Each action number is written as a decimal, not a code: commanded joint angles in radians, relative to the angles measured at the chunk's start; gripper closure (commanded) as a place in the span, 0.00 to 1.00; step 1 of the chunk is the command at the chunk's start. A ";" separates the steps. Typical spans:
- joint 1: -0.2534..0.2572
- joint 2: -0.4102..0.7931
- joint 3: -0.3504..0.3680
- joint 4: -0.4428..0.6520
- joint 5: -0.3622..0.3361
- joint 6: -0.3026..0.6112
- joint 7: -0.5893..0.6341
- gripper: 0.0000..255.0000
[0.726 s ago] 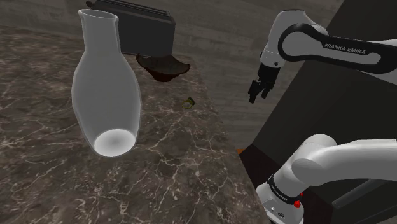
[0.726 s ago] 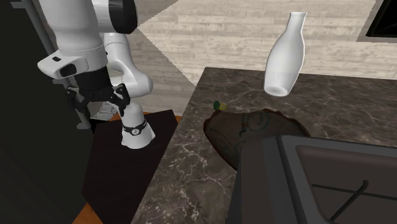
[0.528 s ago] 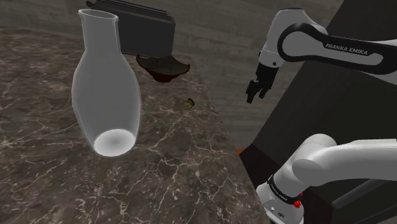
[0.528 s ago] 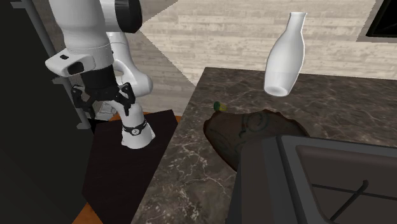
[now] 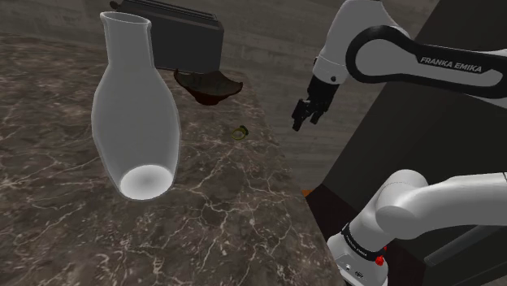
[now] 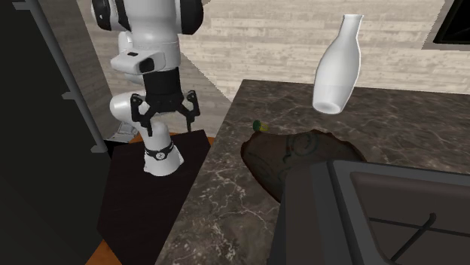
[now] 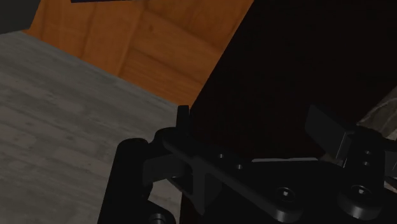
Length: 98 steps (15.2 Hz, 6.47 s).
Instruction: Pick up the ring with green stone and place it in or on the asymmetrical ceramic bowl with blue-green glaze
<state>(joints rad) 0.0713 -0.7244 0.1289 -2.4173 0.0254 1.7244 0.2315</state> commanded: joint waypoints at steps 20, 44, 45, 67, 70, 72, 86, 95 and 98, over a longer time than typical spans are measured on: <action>0.049 0.252 0.397 0.245 0.000 0.274 0.377 0.00; 0.041 0.276 0.405 0.205 -0.009 0.336 0.382 1.00; 0.041 0.275 0.403 0.218 -0.009 0.323 0.380 1.00; 0.018 0.320 0.383 0.550 -0.030 0.035 0.351 1.00; 0.014 0.335 0.385 0.604 -0.037 -0.006 0.350 1.00; 0.012 0.342 0.386 0.630 -0.040 -0.024 0.349 1.00; -0.040 0.880 0.412 1.133 -0.297 -0.051 0.309 1.00; -0.063 0.821 0.398 0.938 -0.264 0.094 0.315 1.00; -0.068 0.809 0.395 0.883 -0.259 0.139 0.318 1.00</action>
<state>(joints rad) 0.0052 0.0888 0.5255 -1.5134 -0.2355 1.8453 0.5491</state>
